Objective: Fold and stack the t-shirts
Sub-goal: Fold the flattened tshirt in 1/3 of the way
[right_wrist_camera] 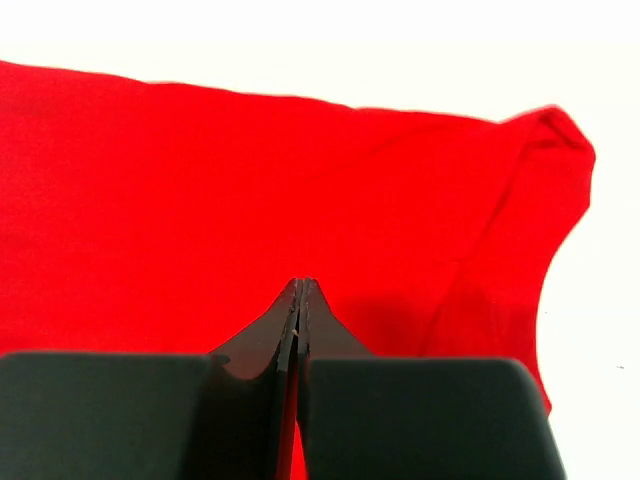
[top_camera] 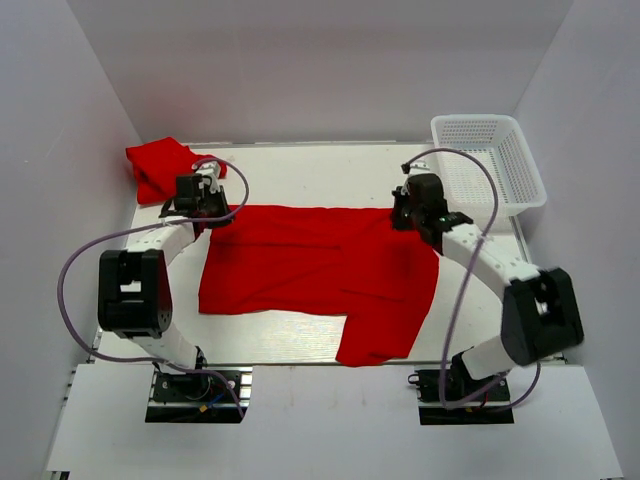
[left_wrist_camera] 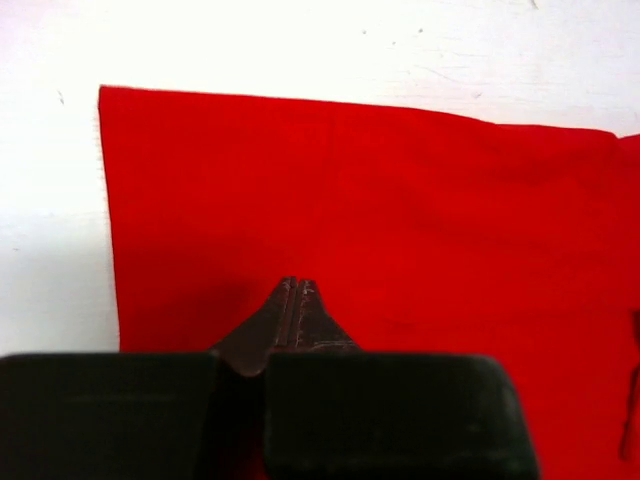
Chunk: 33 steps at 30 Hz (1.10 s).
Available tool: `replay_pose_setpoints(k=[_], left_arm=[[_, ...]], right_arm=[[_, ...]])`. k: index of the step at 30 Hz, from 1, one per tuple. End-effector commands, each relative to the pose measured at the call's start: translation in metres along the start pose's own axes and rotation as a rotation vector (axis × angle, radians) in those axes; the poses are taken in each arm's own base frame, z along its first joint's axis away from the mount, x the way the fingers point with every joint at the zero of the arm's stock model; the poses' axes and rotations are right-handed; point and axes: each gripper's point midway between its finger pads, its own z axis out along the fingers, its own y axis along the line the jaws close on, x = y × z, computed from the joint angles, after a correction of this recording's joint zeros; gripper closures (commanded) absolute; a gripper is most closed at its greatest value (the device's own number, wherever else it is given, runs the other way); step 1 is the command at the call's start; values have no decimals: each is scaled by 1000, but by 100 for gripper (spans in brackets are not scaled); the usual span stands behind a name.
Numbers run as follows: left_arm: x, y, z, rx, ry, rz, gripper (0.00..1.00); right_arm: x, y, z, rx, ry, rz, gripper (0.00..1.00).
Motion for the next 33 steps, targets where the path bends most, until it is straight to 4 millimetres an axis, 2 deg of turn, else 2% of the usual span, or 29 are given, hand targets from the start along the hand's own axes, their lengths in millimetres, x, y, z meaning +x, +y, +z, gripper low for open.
replay_pose_setpoints(k=[1, 2, 3, 4, 5, 12, 13, 17, 18, 20, 21, 22, 23, 25, 26, 28, 29, 31, 32, 33], left_arm=[[-17, -7, 5, 13, -58, -21, 100], [-12, -5, 9, 10, -44, -24, 100], [-16, -3, 9, -2, -58, -22, 100], [-12, 0, 12, -15, -49, -25, 100], [-9, 1, 13, -15, -49, -25, 100], [15, 3, 38, -14, 13, -26, 100], [12, 3, 40, -14, 10, -26, 100], [31, 6, 55, -41, 70, -25, 100], [30, 9, 58, -52, 70, -25, 100], [36, 10, 62, -70, 98, -23, 100], [43, 17, 68, -101, 122, -27, 100], [45, 20, 70, -117, 137, -38, 100], [43, 22, 72, -135, 159, -41, 100], [46, 28, 78, -161, 183, -43, 100], [36, 26, 82, -158, 169, -41, 100], [31, 26, 88, -160, 180, -42, 100], [24, 26, 94, -160, 184, -32, 100], [16, 24, 102, -148, 186, -24, 100], [0, 22, 106, -143, 159, -20, 100], [3, 24, 114, -145, 169, -22, 100]], right_arm=[[16, -29, 26, 125, 62, -15, 100], [17, -32, 30, 131, 67, -8, 100], [26, -39, 40, 148, 97, -5, 100], [26, -41, 44, 164, 92, -10, 100], [31, -52, 52, 202, 110, 0, 100], [36, -81, 71, 280, 128, 18, 100], [37, -83, 73, 276, 132, 27, 100], [48, -91, 85, 271, 164, 51, 100], [49, -89, 88, 260, 168, 54, 100], [50, -94, 93, 255, 186, 76, 100], [50, -93, 95, 246, 190, 83, 100], [42, -95, 98, 241, 176, 93, 100], [48, -92, 104, 222, 200, 106, 100], [44, -88, 112, 180, 209, 120, 100], [40, -91, 117, 179, 207, 124, 100], [47, -91, 124, 169, 240, 135, 100], [31, -92, 132, 160, 214, 135, 100], [35, -89, 139, 143, 240, 135, 100], [18, -93, 146, 139, 213, 136, 100], [12, -93, 149, 134, 206, 133, 100]])
